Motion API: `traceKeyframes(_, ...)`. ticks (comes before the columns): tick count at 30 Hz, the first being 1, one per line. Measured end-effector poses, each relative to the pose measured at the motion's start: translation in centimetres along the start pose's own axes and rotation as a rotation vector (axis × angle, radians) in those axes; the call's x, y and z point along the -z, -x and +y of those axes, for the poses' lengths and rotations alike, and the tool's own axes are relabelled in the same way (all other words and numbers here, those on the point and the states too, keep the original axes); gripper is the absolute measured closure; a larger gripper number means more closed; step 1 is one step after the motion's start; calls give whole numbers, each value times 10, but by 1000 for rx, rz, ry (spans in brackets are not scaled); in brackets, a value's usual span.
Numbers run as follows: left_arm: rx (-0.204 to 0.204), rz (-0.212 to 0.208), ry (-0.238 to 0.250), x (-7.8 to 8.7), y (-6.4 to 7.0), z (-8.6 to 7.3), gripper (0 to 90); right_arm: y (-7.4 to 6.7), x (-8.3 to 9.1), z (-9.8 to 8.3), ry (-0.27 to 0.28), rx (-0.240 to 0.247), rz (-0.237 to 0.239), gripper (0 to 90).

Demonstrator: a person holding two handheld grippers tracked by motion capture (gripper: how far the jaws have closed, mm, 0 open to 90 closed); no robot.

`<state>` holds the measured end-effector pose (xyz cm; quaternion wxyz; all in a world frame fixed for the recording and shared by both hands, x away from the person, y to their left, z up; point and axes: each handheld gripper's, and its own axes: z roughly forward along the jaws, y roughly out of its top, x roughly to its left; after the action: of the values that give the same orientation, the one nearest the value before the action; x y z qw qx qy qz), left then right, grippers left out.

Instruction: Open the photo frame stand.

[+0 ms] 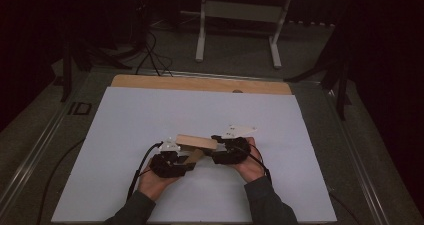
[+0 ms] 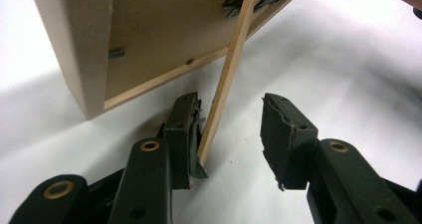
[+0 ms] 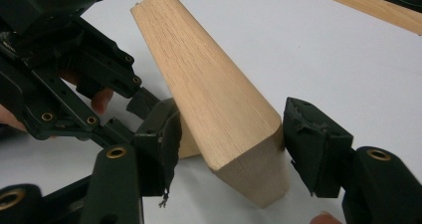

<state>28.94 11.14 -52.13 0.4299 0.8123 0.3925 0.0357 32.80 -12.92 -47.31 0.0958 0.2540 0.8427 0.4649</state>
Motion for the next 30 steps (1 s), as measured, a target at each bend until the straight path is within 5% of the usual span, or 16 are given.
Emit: traceKeyframes(30,9,7,-12,5,1,-10,590,-8,0,-3,-31,42,-12,334)
